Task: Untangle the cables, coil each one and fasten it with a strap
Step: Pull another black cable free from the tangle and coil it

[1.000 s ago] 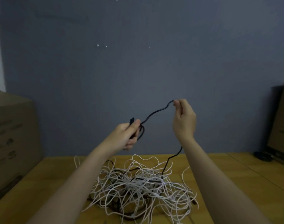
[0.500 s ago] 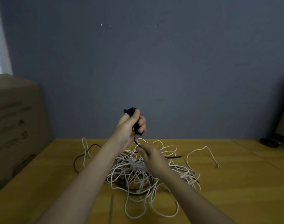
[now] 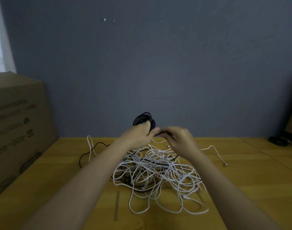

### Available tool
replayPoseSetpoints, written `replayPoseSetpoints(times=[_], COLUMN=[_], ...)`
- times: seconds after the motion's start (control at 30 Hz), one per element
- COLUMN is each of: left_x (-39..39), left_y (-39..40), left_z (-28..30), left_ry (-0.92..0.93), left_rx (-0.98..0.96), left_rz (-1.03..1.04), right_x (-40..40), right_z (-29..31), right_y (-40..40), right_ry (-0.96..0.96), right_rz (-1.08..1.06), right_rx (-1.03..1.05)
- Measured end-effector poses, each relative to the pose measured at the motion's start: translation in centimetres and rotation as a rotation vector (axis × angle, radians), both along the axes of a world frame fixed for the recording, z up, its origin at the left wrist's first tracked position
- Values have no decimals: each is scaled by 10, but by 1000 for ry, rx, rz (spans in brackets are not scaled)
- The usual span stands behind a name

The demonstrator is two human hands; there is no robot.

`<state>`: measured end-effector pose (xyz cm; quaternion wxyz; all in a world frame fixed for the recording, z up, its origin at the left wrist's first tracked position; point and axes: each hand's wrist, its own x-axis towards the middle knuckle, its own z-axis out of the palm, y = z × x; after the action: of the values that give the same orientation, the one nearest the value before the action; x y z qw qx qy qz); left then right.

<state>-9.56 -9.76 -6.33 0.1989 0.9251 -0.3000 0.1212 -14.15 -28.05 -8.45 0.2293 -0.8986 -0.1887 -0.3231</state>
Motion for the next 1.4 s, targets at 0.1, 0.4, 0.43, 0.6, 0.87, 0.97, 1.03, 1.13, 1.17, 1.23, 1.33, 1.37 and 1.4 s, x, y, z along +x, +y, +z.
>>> replayPoseSetpoints(times=[0.1,0.4,0.43,0.6,0.87,0.97,1.03,1.13,1.17,1.23,1.33,1.37,1.4], left_x=[-6,-19,-20,-14,7,14,13,9,8,7,7,7,6], left_y=[-2,20,19,16,11,20,22,26,29,33,33,33,33], left_z=[3,7,7,12,107,132,131,123,123,125,124,121,118], left_ry=[61,500,489,417,225,155,166,170,161,136,112,116,119], left_rx=[91,-484,-520,-743,-965,-906,-900,-910,-915,-911,-843,-826,-811], left_rz=[-88,-342,-342,-260,-248,-228,-183,-118,-112,-122,-117,-100,-79], right_x=[8,1,-1,0,43,44,47,52,52,50,66,69,70], right_z=[-1,-43,-43,-45,143,170,150,143,153,175,155,133,114], right_y=[-8,-25,-24,-25,-3,8,10,7,8,14,16,15,13], right_ry=[-62,348,367,597,-63,-207,29,224,98,-203,-67,186,420], right_rz=[-56,29,12,-55,25,174,-98,-168,-82,87,-53,-177,-243], right_rx=[-128,433,461,470,946,1079,709,439,619,978,894,656,474])
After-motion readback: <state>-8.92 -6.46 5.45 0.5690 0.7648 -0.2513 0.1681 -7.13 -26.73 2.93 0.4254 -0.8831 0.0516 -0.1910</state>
